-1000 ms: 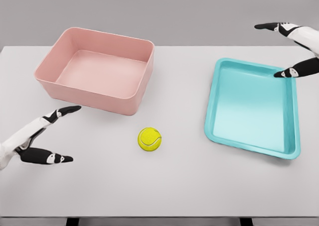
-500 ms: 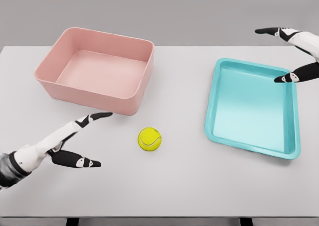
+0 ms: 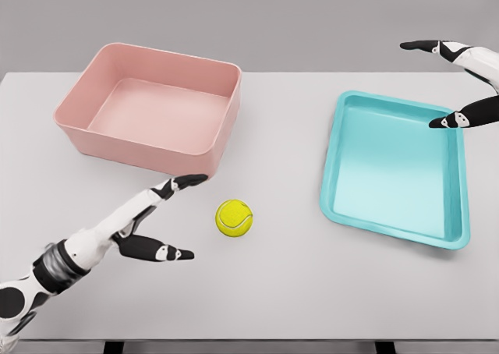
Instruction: Put the tennis from the blue tray into the pink basket with both arms
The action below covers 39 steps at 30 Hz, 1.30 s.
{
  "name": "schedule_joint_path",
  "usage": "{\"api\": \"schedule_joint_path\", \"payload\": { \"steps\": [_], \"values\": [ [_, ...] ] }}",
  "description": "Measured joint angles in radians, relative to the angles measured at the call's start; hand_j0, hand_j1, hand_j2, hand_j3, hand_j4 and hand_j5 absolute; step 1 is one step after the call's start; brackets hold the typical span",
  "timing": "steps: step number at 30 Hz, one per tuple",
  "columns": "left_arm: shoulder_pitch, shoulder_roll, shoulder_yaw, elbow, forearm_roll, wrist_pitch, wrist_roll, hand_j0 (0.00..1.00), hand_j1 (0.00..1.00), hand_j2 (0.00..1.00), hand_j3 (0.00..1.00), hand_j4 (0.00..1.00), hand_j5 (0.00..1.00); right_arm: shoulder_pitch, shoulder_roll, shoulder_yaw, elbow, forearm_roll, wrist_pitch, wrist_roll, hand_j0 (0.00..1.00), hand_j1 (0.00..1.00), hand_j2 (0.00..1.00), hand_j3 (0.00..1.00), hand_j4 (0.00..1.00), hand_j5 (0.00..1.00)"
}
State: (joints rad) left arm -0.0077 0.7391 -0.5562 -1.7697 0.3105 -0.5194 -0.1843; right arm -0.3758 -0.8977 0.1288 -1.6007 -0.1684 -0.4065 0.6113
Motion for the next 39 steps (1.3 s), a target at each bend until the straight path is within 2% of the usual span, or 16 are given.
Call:
{"api": "schedule_joint_path", "payload": {
  "steps": [2,9,13,22,39],
  "values": [
    [0.0,-0.011,-0.003,0.0,0.004,0.028,0.0,0.89,0.89,0.89,0.89,0.89,0.89,0.0,-0.001,0.0,0.0,0.0,0.0,0.0,1.0,1.0,1.0,1.0,1.0,1.0],
    [-0.026,-0.043,-0.016,0.001,0.009,0.102,0.0,0.92,0.92,0.92,0.92,0.92,0.92,0.0,-0.004,-0.002,-0.013,-0.001,0.002,0.0,1.0,1.0,1.0,1.0,1.0,1.0],
    [-0.032,-0.061,-0.021,0.005,0.002,0.137,0.001,0.99,0.99,0.99,0.99,0.99,0.99,0.0,-0.006,-0.002,-0.015,-0.002,0.002,0.0,1.0,1.0,1.0,1.0,1.0,1.0],
    [-0.035,-0.129,-0.023,0.01,-0.063,0.188,0.001,0.99,0.99,0.99,0.99,0.99,0.99,0.002,-0.006,-0.001,-0.016,-0.002,0.002,0.0,1.0,1.0,1.0,1.0,1.0,1.0],
    [-0.075,-0.175,-0.053,0.039,-0.072,0.28,0.008,0.99,0.99,0.99,0.99,0.99,0.99,0.009,-0.006,-0.008,-0.051,-0.002,0.005,0.0,1.0,1.0,1.0,1.0,1.0,1.0]
  ]
}}
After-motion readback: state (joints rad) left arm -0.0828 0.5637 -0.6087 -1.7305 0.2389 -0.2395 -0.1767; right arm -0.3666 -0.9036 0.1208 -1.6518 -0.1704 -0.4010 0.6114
